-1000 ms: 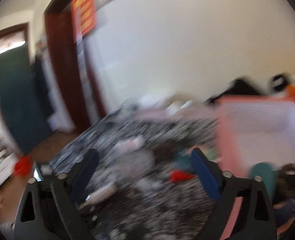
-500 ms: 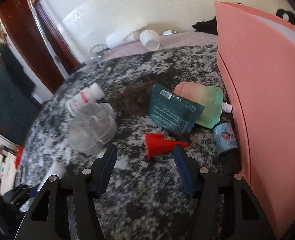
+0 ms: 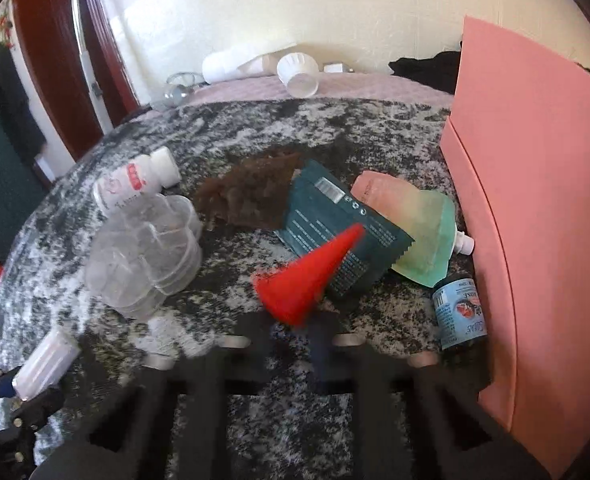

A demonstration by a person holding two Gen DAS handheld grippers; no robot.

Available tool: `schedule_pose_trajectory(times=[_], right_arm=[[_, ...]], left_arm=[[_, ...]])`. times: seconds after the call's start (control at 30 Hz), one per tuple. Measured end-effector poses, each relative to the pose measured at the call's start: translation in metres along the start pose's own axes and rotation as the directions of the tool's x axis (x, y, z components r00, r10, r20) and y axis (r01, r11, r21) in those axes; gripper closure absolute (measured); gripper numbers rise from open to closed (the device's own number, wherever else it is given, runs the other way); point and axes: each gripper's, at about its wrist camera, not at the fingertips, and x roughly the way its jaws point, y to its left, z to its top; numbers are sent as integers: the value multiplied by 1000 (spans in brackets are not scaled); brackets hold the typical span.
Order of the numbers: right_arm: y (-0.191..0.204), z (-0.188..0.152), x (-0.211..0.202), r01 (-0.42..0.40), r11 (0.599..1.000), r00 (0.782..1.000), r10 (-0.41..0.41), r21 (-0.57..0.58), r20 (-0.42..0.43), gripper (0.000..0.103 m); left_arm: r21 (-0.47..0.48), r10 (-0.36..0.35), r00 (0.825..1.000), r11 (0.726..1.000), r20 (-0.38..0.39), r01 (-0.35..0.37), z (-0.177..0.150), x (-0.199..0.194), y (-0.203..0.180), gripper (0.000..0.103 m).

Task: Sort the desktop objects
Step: 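Lift the bulb while the right gripper grasps the red cone, then carry the bulb and red cone into the pink box and release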

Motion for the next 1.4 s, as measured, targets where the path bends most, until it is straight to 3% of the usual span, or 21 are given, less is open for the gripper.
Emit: schedule_pose_trajectory(times=[0.23,0.43,0.6,0.9,1.13,1.27,1.4], right_arm=[[27,0,-38,-23,998,996,29,-65,87,99],[44,-3,-92,-39,995,979,56,-91,195,99],[53,-11,-140,1,994,958,31,-111,286,98],[49,-35,-192,167,980,912,-112,-107,396,98],[26,-44,-219,225,974,870,-191,-22,455,98],[-8,-48,-236,219,971,842,-236,92,485,98],[-49,-49,-245,206,954,831,-288,218,476,98]], left_arm=[[-3,-19,999,1000,31,20,8,-12,-8,72],[-16,-47,996,999,79,49,21,-28,-18,72],[-3,-70,991,997,118,71,32,-39,-36,72],[23,-129,979,992,160,127,48,-52,-79,72],[28,-181,957,983,225,180,63,-69,-109,72],[29,-222,942,975,253,222,71,-74,-127,72],[48,-267,924,963,272,264,78,-77,-153,72]])
